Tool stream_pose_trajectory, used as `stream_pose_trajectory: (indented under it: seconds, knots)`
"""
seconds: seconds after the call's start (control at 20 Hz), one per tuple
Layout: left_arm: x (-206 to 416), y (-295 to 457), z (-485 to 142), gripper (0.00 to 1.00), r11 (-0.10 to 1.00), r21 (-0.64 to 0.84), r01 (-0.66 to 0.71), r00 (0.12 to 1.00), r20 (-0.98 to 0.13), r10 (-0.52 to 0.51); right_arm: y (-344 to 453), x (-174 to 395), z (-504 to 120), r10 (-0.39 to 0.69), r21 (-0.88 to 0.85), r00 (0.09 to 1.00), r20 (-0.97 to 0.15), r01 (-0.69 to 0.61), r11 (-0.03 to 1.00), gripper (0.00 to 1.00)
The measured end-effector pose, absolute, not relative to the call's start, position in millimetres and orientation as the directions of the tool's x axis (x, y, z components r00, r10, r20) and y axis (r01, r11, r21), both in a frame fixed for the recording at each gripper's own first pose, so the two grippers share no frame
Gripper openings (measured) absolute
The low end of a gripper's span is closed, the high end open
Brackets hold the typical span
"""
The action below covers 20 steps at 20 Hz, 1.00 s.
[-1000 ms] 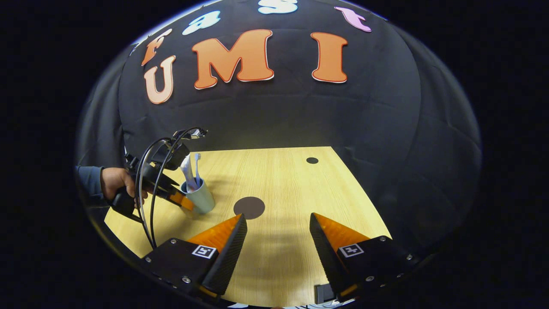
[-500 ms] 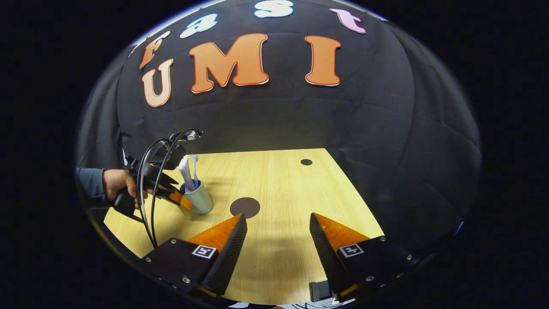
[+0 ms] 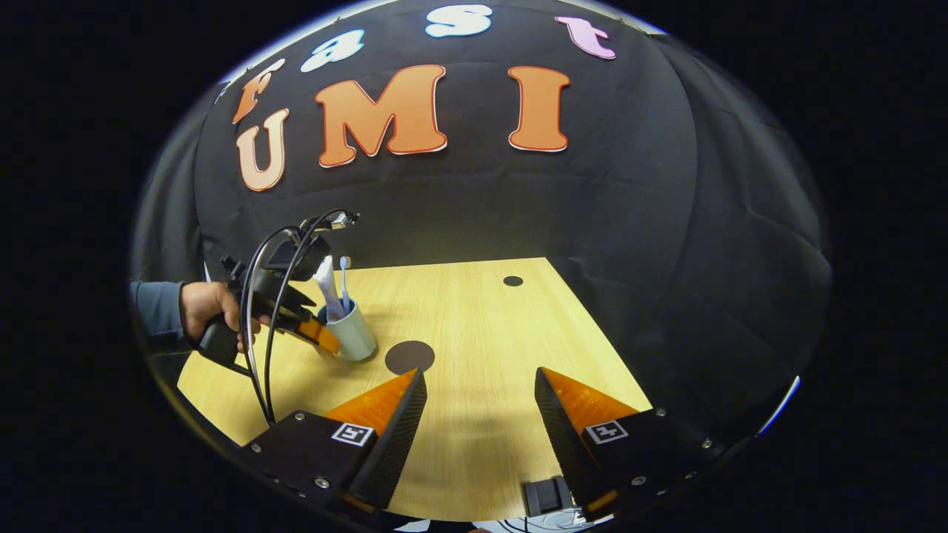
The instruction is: Put the toothbrush and toothpaste on the desktop into the cup, then pick up the cup and place it on the coaster on the desktop.
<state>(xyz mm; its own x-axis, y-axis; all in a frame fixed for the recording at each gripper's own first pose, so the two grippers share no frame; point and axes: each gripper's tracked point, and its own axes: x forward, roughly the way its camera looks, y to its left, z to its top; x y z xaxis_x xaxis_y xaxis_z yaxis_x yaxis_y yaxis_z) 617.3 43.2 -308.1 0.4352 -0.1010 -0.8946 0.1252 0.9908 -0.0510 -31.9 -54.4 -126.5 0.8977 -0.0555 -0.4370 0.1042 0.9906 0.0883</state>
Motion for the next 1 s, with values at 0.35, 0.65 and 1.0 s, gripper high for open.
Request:
stream_pose_trajectory:
  seconds: [0.35, 0.65, 1.0]
  knots:
    - [617, 48, -309, 0.19, 0.979, -0.060, 0.194, 0.442, -0.886, -0.142, -69, -45, -127, -0.096, 0.092, 0.888, -0.449, 0.153, 0.984, 0.88]
    - [614, 52, -306, 0.19, 0.971, -0.071, 0.228, 0.418, -0.893, -0.164, -81, -52, -130, -0.134, 0.095, 0.874, -0.467, 0.200, 0.975, 0.88]
    - [608, 57, -302, 0.19, 0.965, -0.064, 0.253, 0.385, -0.909, -0.161, -86, -65, -134, -0.149, 0.094, 0.860, -0.489, 0.221, 0.971, 0.88]
